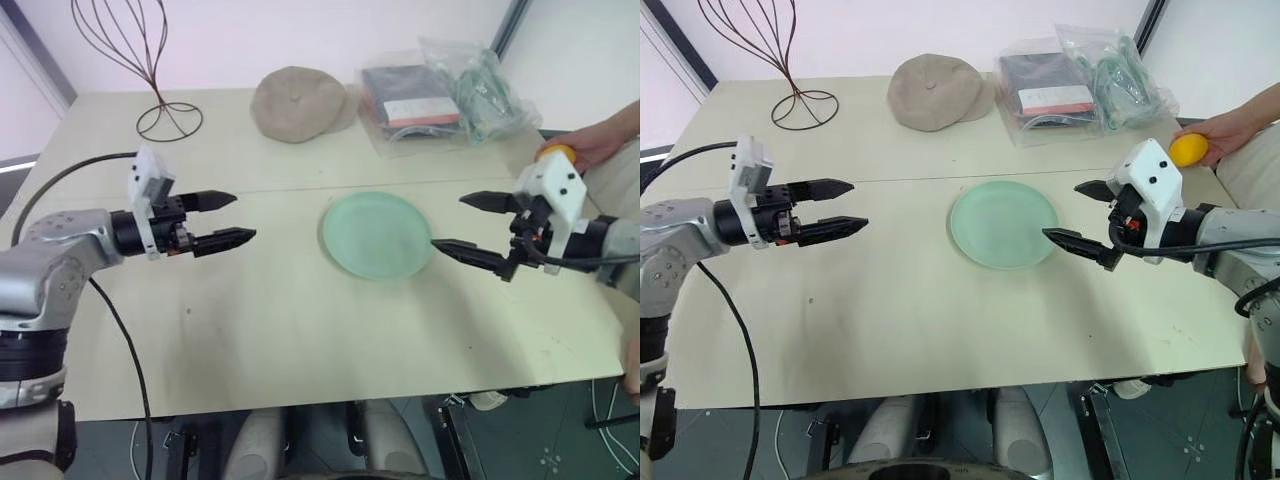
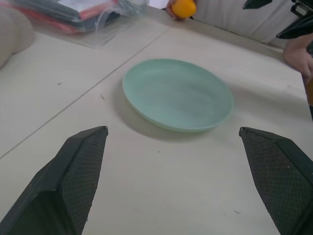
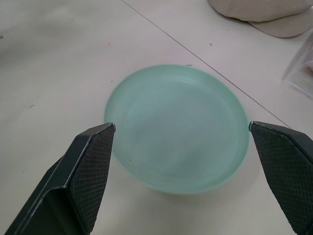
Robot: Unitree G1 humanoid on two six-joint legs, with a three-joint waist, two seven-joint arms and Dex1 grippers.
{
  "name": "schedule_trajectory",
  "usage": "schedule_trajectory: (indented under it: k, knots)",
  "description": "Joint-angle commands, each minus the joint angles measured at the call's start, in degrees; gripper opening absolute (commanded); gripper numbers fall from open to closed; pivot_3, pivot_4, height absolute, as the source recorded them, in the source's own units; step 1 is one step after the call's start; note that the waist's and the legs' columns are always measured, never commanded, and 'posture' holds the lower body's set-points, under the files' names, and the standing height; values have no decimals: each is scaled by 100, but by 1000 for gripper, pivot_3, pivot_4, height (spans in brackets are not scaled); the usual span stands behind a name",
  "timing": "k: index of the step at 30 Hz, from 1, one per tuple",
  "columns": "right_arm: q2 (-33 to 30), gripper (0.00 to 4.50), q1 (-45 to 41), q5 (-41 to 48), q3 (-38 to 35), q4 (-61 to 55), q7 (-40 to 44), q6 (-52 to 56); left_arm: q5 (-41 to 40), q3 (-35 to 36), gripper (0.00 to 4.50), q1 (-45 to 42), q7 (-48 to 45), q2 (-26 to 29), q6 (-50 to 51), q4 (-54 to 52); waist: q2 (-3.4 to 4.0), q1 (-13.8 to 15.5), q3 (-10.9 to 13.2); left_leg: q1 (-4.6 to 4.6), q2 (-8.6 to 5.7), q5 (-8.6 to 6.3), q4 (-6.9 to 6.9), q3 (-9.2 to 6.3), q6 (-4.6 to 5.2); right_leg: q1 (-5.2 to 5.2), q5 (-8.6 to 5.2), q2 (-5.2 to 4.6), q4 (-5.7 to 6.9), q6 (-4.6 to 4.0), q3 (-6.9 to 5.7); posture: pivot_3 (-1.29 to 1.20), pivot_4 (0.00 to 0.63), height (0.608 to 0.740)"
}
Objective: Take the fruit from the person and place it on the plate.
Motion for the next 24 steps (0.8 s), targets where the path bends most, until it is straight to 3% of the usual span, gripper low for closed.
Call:
schedule_trajectory:
  k: [1,24]
  knots:
    - [-70,4488,-1,77,-223,-238,-59,-47,49,-39,4500,-172,-170,-19,-148,6,0,0,0,0,0,0,0,0,0,0,0,0,0,0,0,0,150,740]
    - [-101,4488,46,121,-218,-291,-203,-68,282,-109,4500,-387,-96,-421,-245,183,0,3,0,0,0,0,3,0,0,1,0,-1,2,0,0,0,150,740]
